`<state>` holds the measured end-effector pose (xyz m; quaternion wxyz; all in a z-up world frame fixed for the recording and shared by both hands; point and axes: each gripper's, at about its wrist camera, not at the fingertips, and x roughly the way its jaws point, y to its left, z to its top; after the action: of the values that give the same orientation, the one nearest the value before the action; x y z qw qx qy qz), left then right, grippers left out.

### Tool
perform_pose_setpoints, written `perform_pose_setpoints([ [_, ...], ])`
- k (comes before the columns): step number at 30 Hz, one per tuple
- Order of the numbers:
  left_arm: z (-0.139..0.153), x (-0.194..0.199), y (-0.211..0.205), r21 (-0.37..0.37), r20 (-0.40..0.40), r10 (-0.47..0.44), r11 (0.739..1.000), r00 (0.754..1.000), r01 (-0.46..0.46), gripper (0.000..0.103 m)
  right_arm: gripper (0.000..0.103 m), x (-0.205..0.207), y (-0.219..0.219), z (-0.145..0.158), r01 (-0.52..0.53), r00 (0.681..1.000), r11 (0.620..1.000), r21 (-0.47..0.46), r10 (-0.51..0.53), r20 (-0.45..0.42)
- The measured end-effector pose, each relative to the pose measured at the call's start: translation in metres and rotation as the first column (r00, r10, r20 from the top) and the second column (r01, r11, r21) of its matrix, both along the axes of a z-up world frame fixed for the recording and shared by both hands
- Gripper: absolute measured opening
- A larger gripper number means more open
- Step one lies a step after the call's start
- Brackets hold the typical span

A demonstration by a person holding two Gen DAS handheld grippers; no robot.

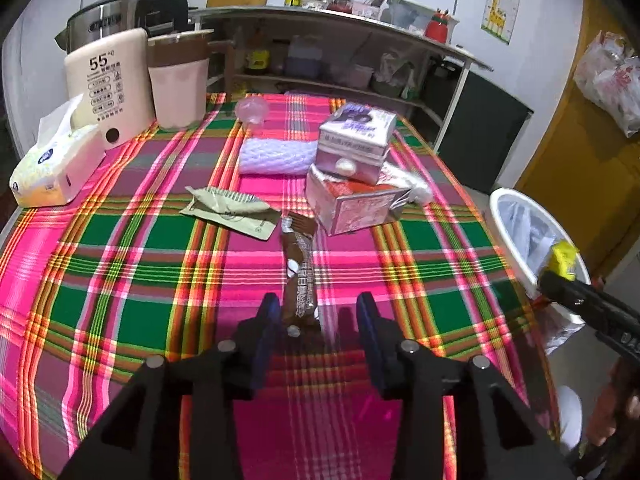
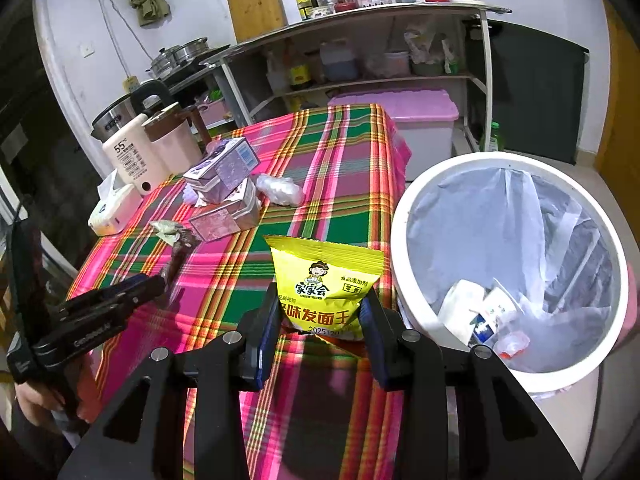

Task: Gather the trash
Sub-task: 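Carry the brown wrapper and yellow packet with both grippers over the bin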

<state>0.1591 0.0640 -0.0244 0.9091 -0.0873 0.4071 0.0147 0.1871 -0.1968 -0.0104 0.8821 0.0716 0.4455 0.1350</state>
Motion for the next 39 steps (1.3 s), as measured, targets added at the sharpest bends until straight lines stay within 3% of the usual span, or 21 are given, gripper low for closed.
perform_pose_setpoints([
  [4, -0.009, 0.007, -0.003, 0.05, -0.024, 0.001, 0.999, 1.0, 0.0, 0.041, 0.039, 0.0, -0.003, -0.001, 0.004, 1.0, 1.0, 0.0, -0.004, -0.001],
  [7, -0.008, 0.009, -0.005, 0.081, -0.03, 0.015, 0.997, 0.999, -0.012, 0.023, 0.039, -0.001, -0.006, -0.001, 0.008, 1.0, 1.0, 0.0, -0.008, -0.002],
  [9, -0.007, 0.009, -0.004, 0.084, -0.031, 0.018, 0.996, 0.999, -0.016, 0.019, 0.039, -0.001, -0.006, 0.0, 0.01, 1.0, 1.0, 0.002, -0.01, 0.0],
  [22, 0.016, -0.016, -0.021, 0.035, 0.039, -0.025, 0.999, 0.999, 0.023, 0.019, 0.039, -0.016, -0.013, 0.013, 0.015, 0.999, 1.0, 0.005, -0.015, 0.029],
  [39, 0.053, -0.007, -0.095, -0.004, 0.122, -0.218, 0.976, 0.968, 0.22, 0.019, 0.039, -0.03, -0.051, 0.023, 0.091, 0.994, 0.996, -0.021, -0.09, 0.055],
])
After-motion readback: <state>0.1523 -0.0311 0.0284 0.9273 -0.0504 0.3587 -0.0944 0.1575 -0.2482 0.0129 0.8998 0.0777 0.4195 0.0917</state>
